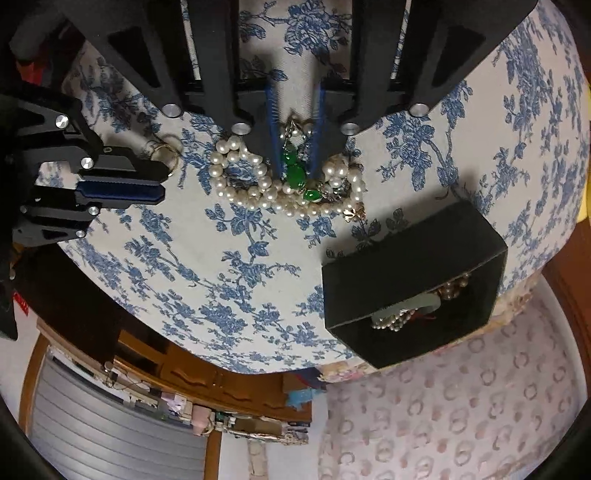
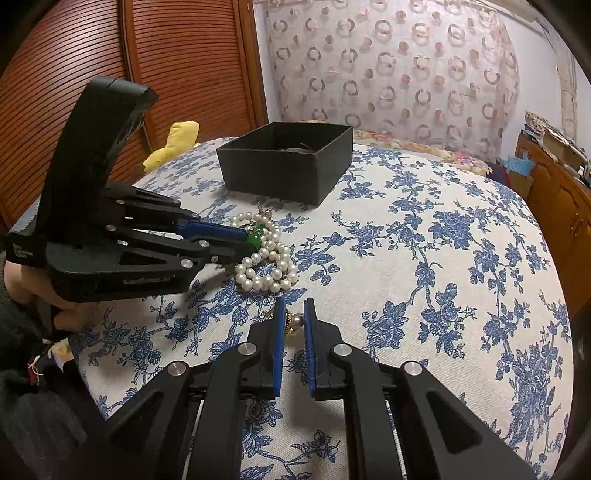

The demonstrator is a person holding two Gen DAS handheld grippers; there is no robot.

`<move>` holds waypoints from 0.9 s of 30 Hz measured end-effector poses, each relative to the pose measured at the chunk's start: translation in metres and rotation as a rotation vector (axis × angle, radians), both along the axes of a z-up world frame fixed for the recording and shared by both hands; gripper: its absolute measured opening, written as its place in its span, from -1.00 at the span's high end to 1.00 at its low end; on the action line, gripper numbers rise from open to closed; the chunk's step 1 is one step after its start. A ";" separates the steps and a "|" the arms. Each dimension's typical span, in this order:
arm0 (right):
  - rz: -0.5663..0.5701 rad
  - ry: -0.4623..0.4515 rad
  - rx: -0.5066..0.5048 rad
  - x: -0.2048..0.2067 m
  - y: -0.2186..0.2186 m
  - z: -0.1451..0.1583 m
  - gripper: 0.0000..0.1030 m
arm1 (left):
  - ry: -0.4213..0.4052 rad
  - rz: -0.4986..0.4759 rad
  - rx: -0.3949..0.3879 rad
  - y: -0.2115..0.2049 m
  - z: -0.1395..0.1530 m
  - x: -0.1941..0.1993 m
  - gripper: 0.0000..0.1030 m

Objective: Organize jewelry
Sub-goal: 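Lift the pendant necklace with the left tool and carry it over the box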

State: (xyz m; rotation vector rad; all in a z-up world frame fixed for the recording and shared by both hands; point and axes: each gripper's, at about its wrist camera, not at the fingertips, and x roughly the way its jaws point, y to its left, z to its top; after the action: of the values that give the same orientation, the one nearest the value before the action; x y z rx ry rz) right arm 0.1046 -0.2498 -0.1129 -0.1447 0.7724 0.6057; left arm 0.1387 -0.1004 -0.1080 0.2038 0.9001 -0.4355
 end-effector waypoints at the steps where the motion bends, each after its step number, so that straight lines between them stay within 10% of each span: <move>1: 0.000 -0.001 0.000 0.000 -0.001 0.000 0.78 | -0.003 -0.003 0.003 -0.001 0.000 0.000 0.77; 27: 0.010 -0.045 0.042 0.004 0.002 0.027 0.78 | -0.139 0.049 -0.171 0.046 0.065 -0.020 0.85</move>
State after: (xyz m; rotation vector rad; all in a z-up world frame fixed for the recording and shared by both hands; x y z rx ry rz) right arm 0.1086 -0.2481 -0.0860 -0.1237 0.7151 0.6259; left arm 0.1191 -0.0543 -0.0430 0.0545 0.7264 -0.4445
